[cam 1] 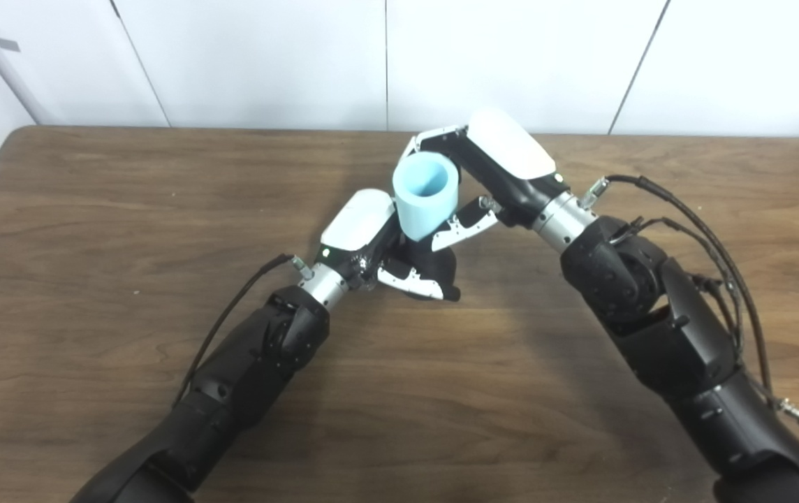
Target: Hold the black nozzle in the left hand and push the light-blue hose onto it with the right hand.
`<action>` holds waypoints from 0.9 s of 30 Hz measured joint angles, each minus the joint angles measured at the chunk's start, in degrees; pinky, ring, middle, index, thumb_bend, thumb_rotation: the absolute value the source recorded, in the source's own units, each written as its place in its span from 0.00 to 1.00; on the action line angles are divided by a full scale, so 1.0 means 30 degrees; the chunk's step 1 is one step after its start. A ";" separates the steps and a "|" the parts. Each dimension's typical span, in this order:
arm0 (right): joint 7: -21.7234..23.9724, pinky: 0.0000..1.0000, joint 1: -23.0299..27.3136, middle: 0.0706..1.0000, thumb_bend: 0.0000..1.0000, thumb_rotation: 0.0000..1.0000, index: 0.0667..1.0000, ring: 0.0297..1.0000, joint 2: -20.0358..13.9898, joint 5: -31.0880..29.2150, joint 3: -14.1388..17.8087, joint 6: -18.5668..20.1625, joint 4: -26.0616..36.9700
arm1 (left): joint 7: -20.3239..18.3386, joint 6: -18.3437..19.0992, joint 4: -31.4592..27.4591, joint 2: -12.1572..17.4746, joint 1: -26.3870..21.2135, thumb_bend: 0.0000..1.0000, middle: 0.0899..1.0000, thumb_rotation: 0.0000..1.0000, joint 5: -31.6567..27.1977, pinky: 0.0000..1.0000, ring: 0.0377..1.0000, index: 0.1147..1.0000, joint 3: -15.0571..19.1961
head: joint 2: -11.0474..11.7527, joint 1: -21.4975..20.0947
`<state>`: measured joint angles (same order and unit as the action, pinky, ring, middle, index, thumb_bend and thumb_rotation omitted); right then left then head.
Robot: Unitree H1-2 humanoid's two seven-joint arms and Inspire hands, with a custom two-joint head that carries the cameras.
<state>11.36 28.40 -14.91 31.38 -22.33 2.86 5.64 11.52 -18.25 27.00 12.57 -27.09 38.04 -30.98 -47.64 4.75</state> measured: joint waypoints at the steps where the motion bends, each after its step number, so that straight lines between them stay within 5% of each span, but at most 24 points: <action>1: 0.0222 0.33 -0.0139 0.43 0.52 0.00 0.48 0.39 0.0252 -0.0189 0.0183 0.0699 0.0118 | 0.0000 0.0000 0.0000 0.0003 0.0003 0.50 0.43 0.00 -0.0001 0.29 0.37 0.47 0.0009 | 0.0000 0.0029; 3: 0.0638 0.34 -0.0501 0.44 0.52 0.00 0.48 0.40 0.0878 -0.0515 0.0480 0.2413 0.0235 | -0.0003 0.0008 0.0001 0.0003 0.0005 0.50 0.43 0.00 -0.0003 0.29 0.36 0.48 0.0021 | 0.0000 0.0029; 7: 0.0654 0.35 -0.0792 0.44 0.52 0.00 0.48 0.40 0.1308 -0.0620 0.0712 0.3644 0.0553 | -0.0040 0.0010 0.0001 0.0009 0.0024 0.50 0.44 0.00 -0.0012 0.30 0.36 0.48 0.0060 | -0.0059 0.0029; 22: 0.0687 0.35 -0.0942 0.44 0.52 0.00 0.49 0.39 0.1286 -0.0823 0.0636 0.4292 0.0943 | -0.0093 0.0000 -0.0002 0.0012 0.0022 0.50 0.43 0.00 -0.0016 0.29 0.36 0.48 0.0072 | -0.0176 -0.0029; 27: 0.0643 0.32 -0.0949 0.43 0.52 0.00 0.49 0.38 0.0808 -0.0717 0.0303 0.3317 0.1088 | -0.0137 -0.0124 -0.0002 -0.0003 0.0019 0.50 0.43 0.00 0.0001 0.29 0.36 0.48 0.0047 | -0.0176 -0.0029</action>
<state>13.29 25.55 -12.48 29.23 -21.42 12.81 8.90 11.11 -18.62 26.99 12.56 -27.03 38.04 -30.84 -48.16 4.66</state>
